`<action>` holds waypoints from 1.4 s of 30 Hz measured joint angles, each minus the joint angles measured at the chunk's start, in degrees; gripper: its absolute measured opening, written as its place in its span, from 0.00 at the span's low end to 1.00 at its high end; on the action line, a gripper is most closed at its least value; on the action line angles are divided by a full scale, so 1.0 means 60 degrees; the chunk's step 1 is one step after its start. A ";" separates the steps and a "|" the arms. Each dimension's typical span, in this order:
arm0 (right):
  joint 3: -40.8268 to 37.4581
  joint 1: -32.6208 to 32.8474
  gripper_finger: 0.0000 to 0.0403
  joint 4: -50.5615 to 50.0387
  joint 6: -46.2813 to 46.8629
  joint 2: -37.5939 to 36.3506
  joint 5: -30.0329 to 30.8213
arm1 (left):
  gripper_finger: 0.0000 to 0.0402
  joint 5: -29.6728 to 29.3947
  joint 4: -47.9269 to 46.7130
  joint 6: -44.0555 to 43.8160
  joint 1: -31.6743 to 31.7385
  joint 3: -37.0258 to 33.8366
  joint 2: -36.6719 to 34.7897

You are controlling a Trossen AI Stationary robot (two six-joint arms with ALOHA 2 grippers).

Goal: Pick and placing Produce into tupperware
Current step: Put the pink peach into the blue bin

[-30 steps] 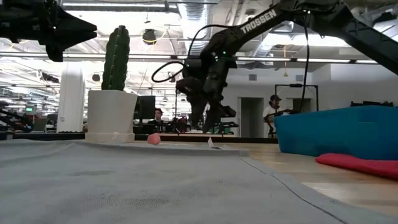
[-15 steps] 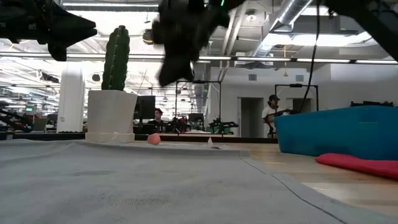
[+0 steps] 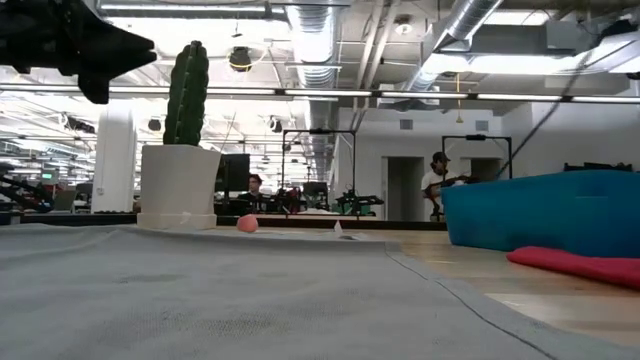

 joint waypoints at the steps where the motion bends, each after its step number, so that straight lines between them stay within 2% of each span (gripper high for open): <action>1: -0.0545 0.0103 0.37 0.0469 0.0102 -0.0526 0.0039 | 0.22 0.0169 0.0041 0.0057 0.0000 0.0000 0.0000; 6: -0.3937 0.0755 0.38 0.2753 0.0642 -0.3166 0.0299 | 0.22 0.0436 0.0323 0.0093 0.0000 0.0000 0.0000; 13: -0.7900 0.1773 0.37 0.5116 0.0991 -0.6091 0.1534 | 0.22 0.0263 0.0227 -0.0102 0.0004 0.0000 -0.0004; 16: -0.9527 0.2128 0.37 0.6295 0.1249 -0.6902 0.2003 | 0.22 0.0432 0.0070 -0.0448 0.0004 0.0000 0.0107; 22: -1.2482 0.2618 0.37 0.9867 0.1274 -0.7557 0.1899 | 0.22 0.0780 -0.0149 -0.1267 0.0179 -0.0004 0.0715; 26: -1.3355 0.2364 0.37 1.0738 0.1470 -0.7544 0.1928 | 0.22 0.1696 -0.0120 -0.0935 0.0692 -0.0004 0.0912; 30: -1.3710 0.2205 0.36 1.0851 0.1733 -0.7368 0.1919 | 0.22 0.1874 -0.0302 -0.1061 0.1577 -0.0004 0.1204; 33: -1.3854 0.2284 0.36 1.1077 0.1840 -0.7231 0.1916 | 0.22 0.2137 -0.0629 -0.1753 0.2454 -0.0004 0.1724; 35: -1.3914 0.2353 0.36 1.1094 0.1592 -0.7190 0.1945 | 0.22 0.2691 -0.0584 -0.2214 0.3122 -0.0004 0.2237; 38: -1.3919 0.2210 0.37 1.0663 0.0430 -0.7042 0.2193 | 0.22 0.3597 -0.0521 -0.2711 0.4156 0.0003 0.3194; 42: -1.3923 0.2096 0.36 1.0349 0.1260 -0.6781 0.1961 | 0.22 0.5474 0.0285 -0.2871 0.5328 0.0181 0.4670</action>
